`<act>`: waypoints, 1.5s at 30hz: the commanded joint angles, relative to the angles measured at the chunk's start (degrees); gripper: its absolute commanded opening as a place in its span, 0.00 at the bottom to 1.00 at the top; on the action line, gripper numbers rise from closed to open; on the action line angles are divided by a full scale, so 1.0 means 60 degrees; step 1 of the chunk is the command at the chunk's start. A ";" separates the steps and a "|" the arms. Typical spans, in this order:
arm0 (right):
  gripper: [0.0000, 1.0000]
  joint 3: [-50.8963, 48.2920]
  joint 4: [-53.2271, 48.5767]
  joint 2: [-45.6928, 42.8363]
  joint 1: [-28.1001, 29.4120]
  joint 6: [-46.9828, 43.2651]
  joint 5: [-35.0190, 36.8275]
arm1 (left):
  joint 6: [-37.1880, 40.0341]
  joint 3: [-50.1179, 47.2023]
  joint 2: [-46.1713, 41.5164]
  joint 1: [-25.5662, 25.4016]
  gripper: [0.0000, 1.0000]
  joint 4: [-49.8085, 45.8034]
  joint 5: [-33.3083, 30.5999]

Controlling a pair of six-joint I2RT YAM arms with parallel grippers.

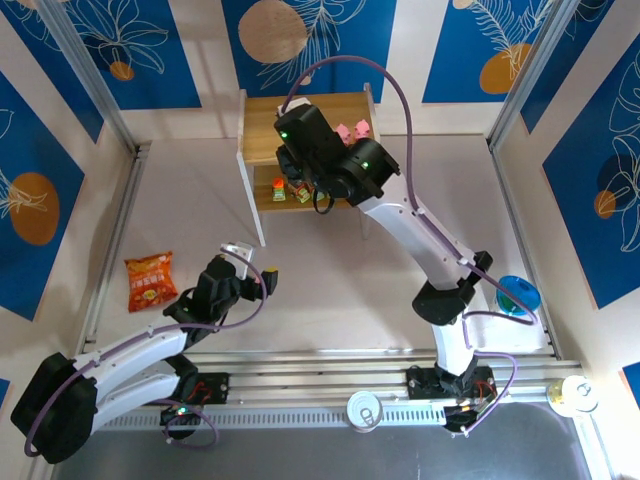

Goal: Place and organize the plastic toys onto the shelf

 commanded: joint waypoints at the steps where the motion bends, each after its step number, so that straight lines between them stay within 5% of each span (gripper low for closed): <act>1: 0.33 0.0634 -0.0233 0.0353 -0.0217 -0.0321 -0.0256 | 0.0124 0.0096 -0.0102 -0.0090 1.00 0.0174 -0.0172; 25: 0.34 0.1259 0.0003 0.1312 -0.0914 -0.0626 -0.0495 | 0.0116 0.0127 -0.0033 -0.0095 1.00 0.0218 -0.0212; 45: 0.47 0.1518 0.0095 0.1277 -0.0886 -0.0825 -0.0519 | 0.0087 0.0186 0.0102 -0.0086 1.00 0.0201 -0.0181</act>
